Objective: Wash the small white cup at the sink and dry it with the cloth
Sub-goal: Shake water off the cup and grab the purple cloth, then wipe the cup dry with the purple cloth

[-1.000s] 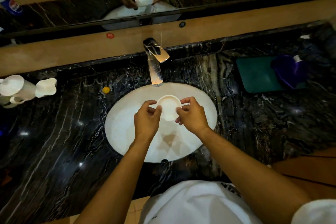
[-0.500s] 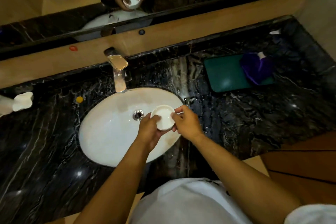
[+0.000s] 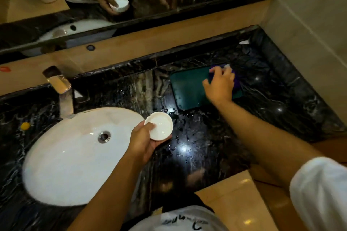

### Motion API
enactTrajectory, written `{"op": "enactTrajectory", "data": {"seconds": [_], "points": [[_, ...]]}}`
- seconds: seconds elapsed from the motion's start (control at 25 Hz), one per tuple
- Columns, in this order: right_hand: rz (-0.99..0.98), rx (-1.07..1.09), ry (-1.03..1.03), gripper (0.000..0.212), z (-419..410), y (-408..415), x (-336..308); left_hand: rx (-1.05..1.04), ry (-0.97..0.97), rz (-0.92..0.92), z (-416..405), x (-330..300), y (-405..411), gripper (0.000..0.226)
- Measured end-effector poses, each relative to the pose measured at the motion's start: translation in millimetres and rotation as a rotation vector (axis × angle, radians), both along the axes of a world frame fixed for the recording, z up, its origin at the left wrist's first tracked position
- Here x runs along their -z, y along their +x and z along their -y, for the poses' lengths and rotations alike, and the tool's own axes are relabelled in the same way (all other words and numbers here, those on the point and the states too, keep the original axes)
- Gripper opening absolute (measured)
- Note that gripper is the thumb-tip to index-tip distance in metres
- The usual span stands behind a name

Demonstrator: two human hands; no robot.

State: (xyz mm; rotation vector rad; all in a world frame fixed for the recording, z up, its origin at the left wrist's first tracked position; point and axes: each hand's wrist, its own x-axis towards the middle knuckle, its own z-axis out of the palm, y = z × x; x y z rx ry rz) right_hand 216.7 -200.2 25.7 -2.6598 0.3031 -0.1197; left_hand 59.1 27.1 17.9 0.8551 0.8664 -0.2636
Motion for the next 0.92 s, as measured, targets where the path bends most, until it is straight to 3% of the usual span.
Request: {"op": "enactTrajectory", "data": {"seconds": [0.16,0.36,0.44,0.56,0.68,0.8,0.92], "points": [[-0.23,-0.016,-0.143,0.079,35,50,16,0.004,0.021,0.002,14,3,17,0.028],[-0.277,-0.091,-0.21,0.07,50,50,46,0.044,0.03,0.005,14,6,21,0.03],[-0.222,-0.08,-0.036,0.061,48,46,42,0.055,0.022,0.009,9,5,21,0.03],[-0.138,0.024,0.432,0.044,25,14,22,0.035,-0.003,0.014,-3,-1,16,0.028],[-0.216,-0.069,0.752,0.033,-32,-49,-5,0.032,-0.034,0.038,-18,-11,8,0.034],[-0.245,-0.274,0.811,0.038,-97,-116,-21,0.048,-0.032,0.042,-46,-21,-11,0.054],[-0.199,-0.397,0.623,0.035,-143,-159,-32,0.052,-0.073,0.084,-84,-23,-39,0.067]]}}
